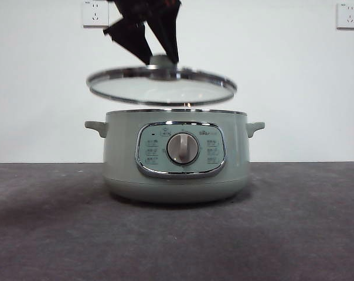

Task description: Pick up the corn,open the lid,put the corn in the pot,close the lid

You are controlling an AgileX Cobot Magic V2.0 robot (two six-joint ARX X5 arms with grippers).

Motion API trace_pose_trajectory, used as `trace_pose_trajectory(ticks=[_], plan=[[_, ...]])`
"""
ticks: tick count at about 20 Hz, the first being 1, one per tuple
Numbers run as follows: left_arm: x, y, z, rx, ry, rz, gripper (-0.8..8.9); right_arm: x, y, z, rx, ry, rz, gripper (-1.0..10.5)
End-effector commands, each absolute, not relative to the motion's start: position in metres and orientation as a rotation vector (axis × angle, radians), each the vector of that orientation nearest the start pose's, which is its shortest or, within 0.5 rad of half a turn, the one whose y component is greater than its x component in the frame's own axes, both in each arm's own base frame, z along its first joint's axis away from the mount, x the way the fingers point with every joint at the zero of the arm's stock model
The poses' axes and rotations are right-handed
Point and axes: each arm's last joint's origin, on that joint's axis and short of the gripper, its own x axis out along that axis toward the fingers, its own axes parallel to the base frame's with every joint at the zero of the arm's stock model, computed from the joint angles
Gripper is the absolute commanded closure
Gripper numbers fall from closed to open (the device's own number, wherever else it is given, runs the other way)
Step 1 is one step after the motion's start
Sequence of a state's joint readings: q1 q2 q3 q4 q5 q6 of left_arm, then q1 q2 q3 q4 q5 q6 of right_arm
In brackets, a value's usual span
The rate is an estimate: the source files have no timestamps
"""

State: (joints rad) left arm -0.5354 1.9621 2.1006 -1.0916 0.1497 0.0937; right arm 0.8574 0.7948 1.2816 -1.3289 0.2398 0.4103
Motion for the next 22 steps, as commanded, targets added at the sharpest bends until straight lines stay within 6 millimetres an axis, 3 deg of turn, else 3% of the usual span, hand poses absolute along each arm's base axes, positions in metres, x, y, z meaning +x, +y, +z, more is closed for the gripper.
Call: trace_pose_trajectory(ticks=[1, 15, 22], plan=[[0.354, -0.221, 0.362, 0.258, 0.899, -0.700, 8.23, 0.061, 0.060, 0.385, -0.048, 0.839, 0.397, 9.5], [0.373, -0.240, 0.327, 0.268, 0.934, -0.698, 8.23, 0.058, 0.056, 0.383, -0.046, 0.858, 0.354, 9.5], [0.378, -0.236, 0.323, 0.294, 0.945, -0.643, 8.23, 0.058, 0.056, 0.383, -0.047, 0.858, 0.354, 9.5]])
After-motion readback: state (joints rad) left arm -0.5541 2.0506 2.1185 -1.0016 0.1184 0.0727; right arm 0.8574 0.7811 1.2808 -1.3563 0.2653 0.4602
